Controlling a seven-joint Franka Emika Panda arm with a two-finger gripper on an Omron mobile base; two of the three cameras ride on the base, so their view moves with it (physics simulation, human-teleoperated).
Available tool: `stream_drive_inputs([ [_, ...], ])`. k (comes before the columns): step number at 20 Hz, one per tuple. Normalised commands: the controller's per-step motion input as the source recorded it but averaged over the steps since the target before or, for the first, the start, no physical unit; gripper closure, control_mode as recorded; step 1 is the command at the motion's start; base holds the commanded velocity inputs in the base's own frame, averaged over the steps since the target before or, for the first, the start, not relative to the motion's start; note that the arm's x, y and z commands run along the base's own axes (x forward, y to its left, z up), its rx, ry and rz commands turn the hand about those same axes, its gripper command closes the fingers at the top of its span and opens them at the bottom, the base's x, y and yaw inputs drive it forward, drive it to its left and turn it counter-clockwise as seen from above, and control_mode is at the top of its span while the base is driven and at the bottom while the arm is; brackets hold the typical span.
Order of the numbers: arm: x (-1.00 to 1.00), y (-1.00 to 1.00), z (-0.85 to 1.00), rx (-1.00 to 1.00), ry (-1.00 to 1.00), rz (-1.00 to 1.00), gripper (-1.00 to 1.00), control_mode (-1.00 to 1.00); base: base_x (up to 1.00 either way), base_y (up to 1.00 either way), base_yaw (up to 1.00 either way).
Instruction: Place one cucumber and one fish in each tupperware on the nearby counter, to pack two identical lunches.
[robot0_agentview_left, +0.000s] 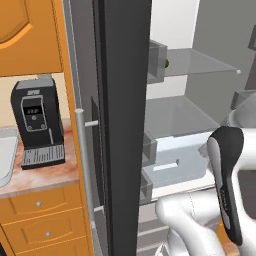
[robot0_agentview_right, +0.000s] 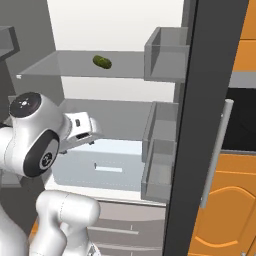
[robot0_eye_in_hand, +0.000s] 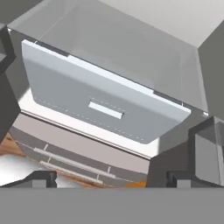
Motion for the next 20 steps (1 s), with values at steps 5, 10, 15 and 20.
stream_drive_inputs([
  [5, 0.42, 0.30, 0.75, 0.08, -0.06, -0.08, -1.00, -1.00, 0.00, 0.00, 0.00],
  [10, 0.23, 0.00, 0.56, 0.19, -0.13, -0.05, -1.00, -1.00, 0.00, 0.00, 0.00],
  [15, 0.14, -0.09, 0.04, 0.27, -0.39, -0.04, -1.00, -1.00, 0.00, 0.00, 0.00],
  [20, 0.15, 0.00, 0.01, 0.01, -0.33, 0.04, -1.00, -1.00, 0.00, 0.00, 0.00],
])
